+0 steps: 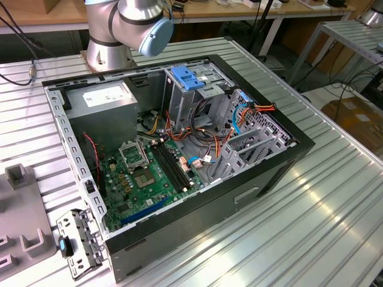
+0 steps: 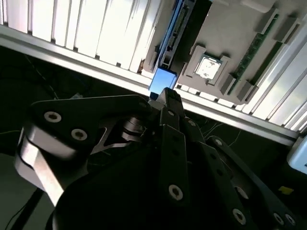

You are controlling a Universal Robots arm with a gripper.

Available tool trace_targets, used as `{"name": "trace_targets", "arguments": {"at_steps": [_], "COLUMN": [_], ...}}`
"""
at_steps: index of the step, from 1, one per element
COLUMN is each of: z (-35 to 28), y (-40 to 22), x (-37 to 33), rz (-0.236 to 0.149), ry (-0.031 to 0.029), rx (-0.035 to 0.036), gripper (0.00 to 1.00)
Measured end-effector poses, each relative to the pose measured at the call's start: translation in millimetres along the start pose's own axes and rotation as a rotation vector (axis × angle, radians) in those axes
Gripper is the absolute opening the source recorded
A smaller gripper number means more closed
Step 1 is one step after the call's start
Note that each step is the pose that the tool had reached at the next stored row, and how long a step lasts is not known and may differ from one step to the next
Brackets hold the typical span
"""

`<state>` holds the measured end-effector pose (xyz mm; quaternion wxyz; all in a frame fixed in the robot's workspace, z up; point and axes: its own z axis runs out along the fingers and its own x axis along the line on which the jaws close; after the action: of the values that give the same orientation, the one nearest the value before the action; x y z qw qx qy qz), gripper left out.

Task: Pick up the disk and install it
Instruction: 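Pick up the disk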

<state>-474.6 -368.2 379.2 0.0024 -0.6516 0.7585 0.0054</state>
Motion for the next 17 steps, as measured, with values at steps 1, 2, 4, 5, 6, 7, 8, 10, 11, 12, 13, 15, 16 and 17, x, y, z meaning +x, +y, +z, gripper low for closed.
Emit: {"name": "trace_targets", "arguments": {"at_steps": [1, 2, 4, 5, 6, 7, 8, 10, 11, 12, 13, 15, 16, 17], "z": [0.1, 0.4, 0.8, 1.4, 3.5, 5.3, 8.5, 14.3, 16.1, 18.7, 20.6, 24.7, 27.7, 29.4], "y": [0.0, 0.0, 0.0, 0.0, 0.1, 0.2, 0.4, 0.7, 0.8, 0.8, 0.8, 0.8, 0.7, 0.7], "x": [0.0, 0.0, 0.0, 0.0, 0.0, 0.1, 0.2, 0.2, 0.4, 1.1, 1.6, 2.0, 2.0, 2.1], "rz": [-0.017, -0.039, -0.062, -0.077, -0.092, -0.098, -0.105, -0.112, -0.114, -0.118, -0.120, -0.123, -0.123, -0.123], "ry": [0.0001, 0.0007, 0.0020, 0.0021, 0.0021, 0.0021, 0.0023, 0.0022, 0.0023, 0.0023, 0.0023, 0.0023, 0.0023, 0.0024], "rx": [-0.0001, -0.0001, 0.0000, 0.0000, 0.0001, -0.0001, -0.0002, -0.0002, -0.0003, -0.0005, -0.0005, -0.0005, -0.0005, -0.0007], "gripper": [0.11, 0.11, 0.17, 0.17, 0.29, 0.29, 0.42, 0.54, 0.54, 0.54, 0.60, 0.60, 0.60, 0.60]}}
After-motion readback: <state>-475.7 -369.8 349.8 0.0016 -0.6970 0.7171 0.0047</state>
